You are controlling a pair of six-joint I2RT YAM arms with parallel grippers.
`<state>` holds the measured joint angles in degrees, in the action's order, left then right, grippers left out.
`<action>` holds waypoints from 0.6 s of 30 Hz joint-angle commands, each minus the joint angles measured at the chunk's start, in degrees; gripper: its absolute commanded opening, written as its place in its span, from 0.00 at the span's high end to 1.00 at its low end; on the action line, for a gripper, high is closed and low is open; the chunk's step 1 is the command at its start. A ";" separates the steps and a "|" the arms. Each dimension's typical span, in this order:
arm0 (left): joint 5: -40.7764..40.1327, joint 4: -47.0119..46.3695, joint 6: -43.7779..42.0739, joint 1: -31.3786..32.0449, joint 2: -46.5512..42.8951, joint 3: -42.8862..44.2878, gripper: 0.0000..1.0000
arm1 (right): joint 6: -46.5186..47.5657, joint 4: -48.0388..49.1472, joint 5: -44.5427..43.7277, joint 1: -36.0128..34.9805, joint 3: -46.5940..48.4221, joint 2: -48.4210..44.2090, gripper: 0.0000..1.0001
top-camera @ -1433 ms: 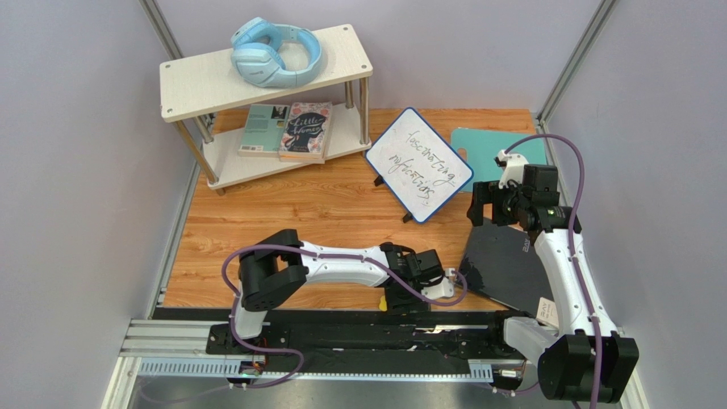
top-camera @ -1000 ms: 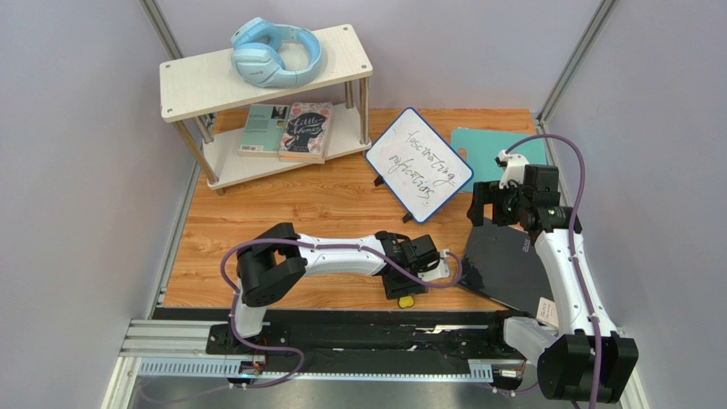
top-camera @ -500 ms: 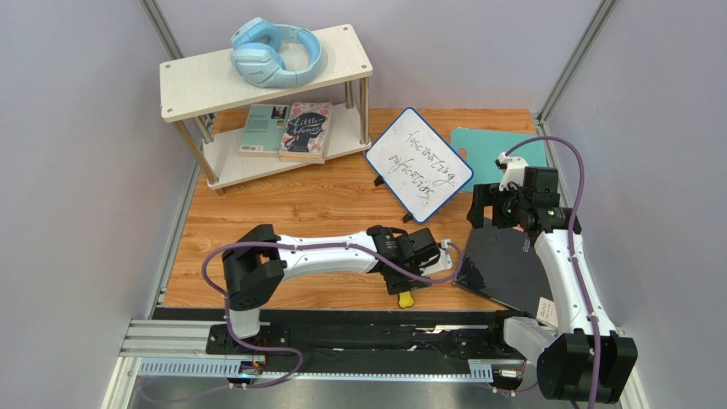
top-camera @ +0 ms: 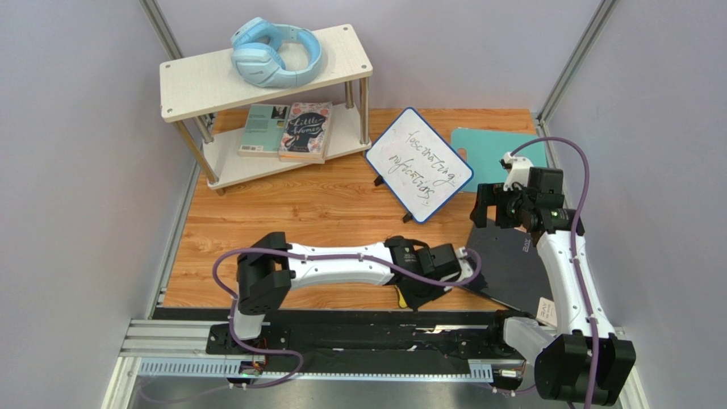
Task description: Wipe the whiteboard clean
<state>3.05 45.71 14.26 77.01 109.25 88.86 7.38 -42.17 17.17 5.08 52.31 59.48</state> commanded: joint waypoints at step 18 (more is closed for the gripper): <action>-1.81 7.72 1.12 1.57 12.47 5.01 1.00 | 0.18 1.22 2.08 2.65 -0.81 -1.65 0.00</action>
<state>4.93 50.43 15.92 79.35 120.25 90.89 7.35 -42.17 18.15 7.18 51.37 59.35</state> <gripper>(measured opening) 0.000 0.998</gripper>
